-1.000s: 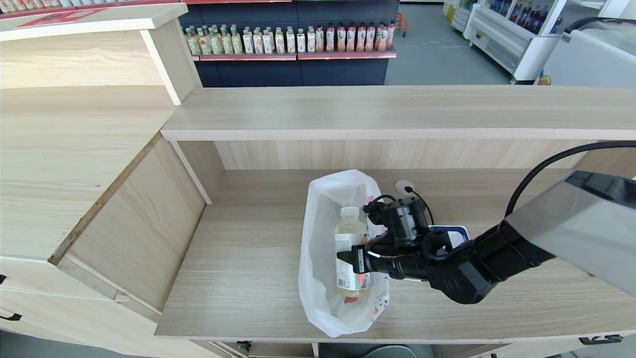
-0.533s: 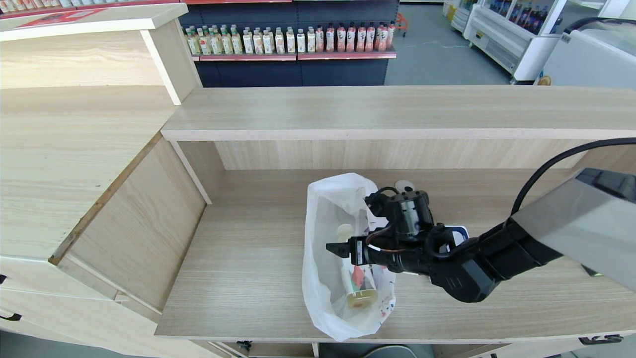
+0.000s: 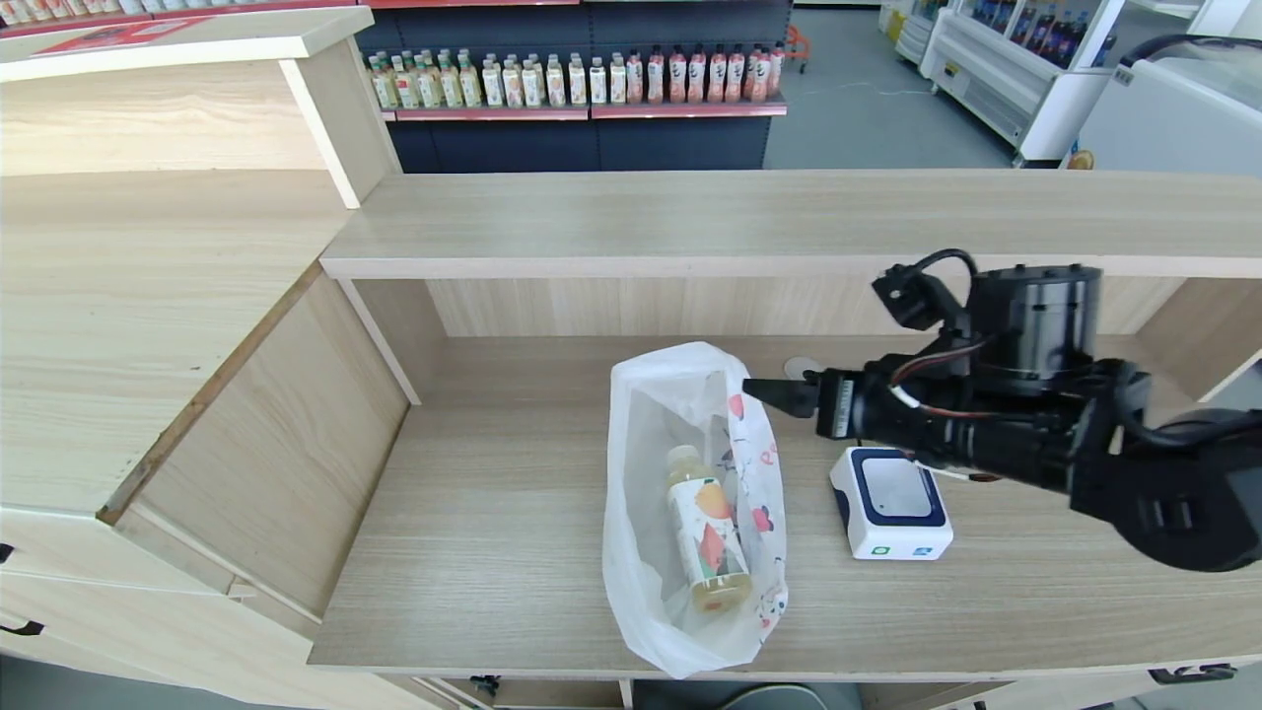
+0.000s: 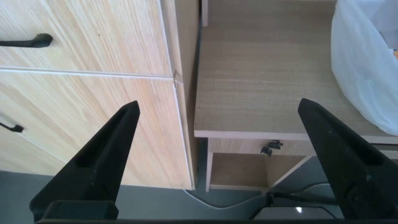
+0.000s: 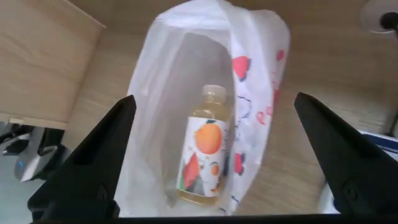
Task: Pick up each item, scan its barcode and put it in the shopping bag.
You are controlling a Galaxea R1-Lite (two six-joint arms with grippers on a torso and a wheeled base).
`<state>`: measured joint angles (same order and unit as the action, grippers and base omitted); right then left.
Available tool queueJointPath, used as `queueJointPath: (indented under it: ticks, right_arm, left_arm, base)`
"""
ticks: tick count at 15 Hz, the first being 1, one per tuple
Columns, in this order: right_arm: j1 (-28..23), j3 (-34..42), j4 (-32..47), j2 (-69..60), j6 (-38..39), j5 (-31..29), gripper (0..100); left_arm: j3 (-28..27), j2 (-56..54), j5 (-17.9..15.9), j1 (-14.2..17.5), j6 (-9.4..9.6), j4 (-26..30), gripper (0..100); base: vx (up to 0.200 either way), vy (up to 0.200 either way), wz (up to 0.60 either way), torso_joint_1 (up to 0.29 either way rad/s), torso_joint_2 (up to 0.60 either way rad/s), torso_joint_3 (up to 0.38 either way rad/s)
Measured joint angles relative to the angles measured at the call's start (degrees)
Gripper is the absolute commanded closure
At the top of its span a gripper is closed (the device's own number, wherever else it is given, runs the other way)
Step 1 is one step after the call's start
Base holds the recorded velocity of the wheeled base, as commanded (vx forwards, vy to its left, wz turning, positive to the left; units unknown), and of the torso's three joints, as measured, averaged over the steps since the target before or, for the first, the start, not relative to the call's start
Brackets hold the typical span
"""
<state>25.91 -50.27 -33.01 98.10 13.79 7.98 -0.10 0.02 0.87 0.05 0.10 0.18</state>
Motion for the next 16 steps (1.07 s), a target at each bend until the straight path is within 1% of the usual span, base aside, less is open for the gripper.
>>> queueJointPath:
  ticks: [2, 4, 7, 9, 12, 16]
  right_arm:
    - [-8.48, 2.34, 11.31, -8.33, -7.30, -3.08, 0]
    - [-16.20, 4.77, 18.30, -14.29, -11.34, -5.67, 0]
    - [-22.52, 9.46, 20.24, -21.36, -15.40, -7.23, 0]
    - [-23.89, 12.91, 20.35, -25.22, -16.30, -7.28, 0]
    - [-24.43, 17.24, 20.72, -30.55, -16.58, -7.45, 0]
    - [-24.87, 16.93, 21.75, -32.80, -16.58, -7.45, 0]
  left_arm:
    - [0.00, 0.00, 0.00, 0.00, 0.00, 0.00, 0]
    - [0.00, 0.00, 0.00, 0.05, 0.00, 0.00, 0]
    - [0.00, 0.00, 0.00, 0.02, 0.00, 0.00, 0]
    - [0.00, 0.00, 0.00, 0.00, -0.02, 0.00, 0]
    - [0.00, 0.00, 0.00, 0.02, -0.05, 0.00, 0]
    - [0.00, 0.00, 0.11, -0.02, -0.10, 0.00, 0]
  base:
    - [0.000, 0.000, 0.00, 0.000, 0.00, 0.000]
    - [0.000, 0.000, 0.00, 0.000, 0.00, 0.000]
    - [0.000, 0.000, 0.00, 0.000, 0.00, 0.000]
    - [0.000, 0.000, 0.00, 0.000, 0.00, 0.000]
    - [0.000, 0.000, 0.00, 0.000, 0.00, 0.000]
    - [-0.200, -0.200, 0.00, 0.004, 0.00, 0.001]
